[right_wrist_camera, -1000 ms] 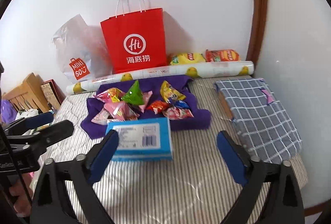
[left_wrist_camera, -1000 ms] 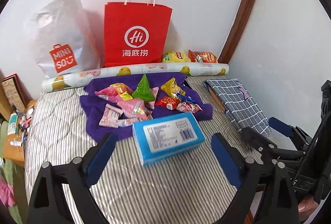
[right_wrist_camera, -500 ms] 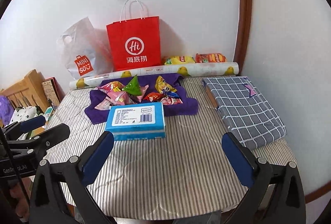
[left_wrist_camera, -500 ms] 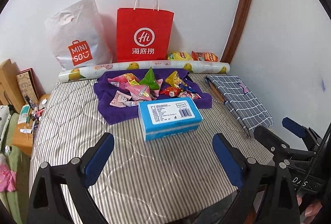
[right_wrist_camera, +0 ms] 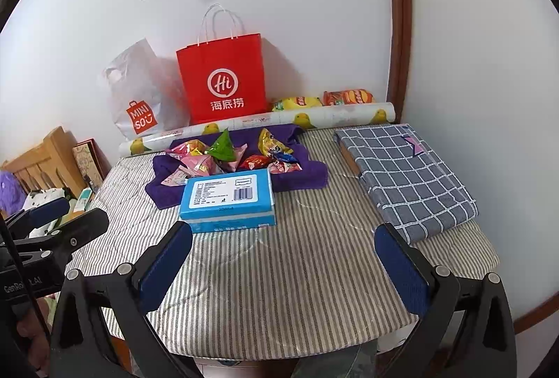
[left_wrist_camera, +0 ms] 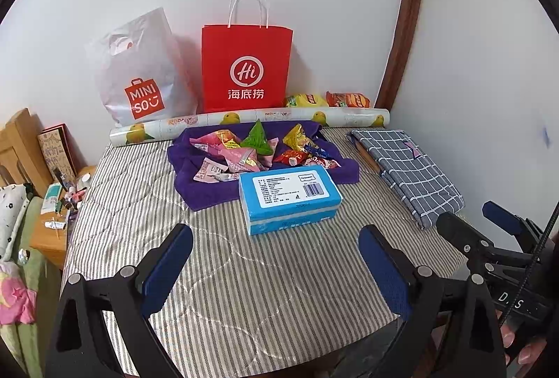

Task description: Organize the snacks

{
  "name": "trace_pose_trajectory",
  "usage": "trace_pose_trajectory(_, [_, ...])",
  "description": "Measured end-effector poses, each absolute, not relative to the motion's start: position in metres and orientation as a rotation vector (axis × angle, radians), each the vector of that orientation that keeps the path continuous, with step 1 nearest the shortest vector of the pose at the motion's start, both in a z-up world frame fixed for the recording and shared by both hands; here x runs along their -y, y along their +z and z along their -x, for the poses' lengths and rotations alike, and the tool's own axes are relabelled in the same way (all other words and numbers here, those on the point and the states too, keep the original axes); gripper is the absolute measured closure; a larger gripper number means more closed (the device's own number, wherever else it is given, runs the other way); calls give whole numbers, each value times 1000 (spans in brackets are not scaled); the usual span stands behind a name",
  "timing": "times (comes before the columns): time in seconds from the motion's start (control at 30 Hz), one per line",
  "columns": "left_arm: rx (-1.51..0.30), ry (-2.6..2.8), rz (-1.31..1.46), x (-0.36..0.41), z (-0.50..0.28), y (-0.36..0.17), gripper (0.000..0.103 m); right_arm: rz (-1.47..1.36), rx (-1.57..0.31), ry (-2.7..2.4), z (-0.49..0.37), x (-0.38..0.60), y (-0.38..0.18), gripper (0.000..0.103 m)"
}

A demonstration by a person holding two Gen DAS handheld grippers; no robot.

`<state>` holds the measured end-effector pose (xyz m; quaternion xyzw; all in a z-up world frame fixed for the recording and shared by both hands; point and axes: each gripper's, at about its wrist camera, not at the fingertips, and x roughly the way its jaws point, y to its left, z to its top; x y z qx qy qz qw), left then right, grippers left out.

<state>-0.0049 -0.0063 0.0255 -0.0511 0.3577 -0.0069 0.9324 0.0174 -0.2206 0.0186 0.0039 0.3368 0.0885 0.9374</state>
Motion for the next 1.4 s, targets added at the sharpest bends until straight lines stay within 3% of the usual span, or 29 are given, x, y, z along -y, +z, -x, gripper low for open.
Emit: trace_pose_trajectory(1.4, [-727,-23,97,11,7,25,7,-16,-665,173,-6,227,24,1])
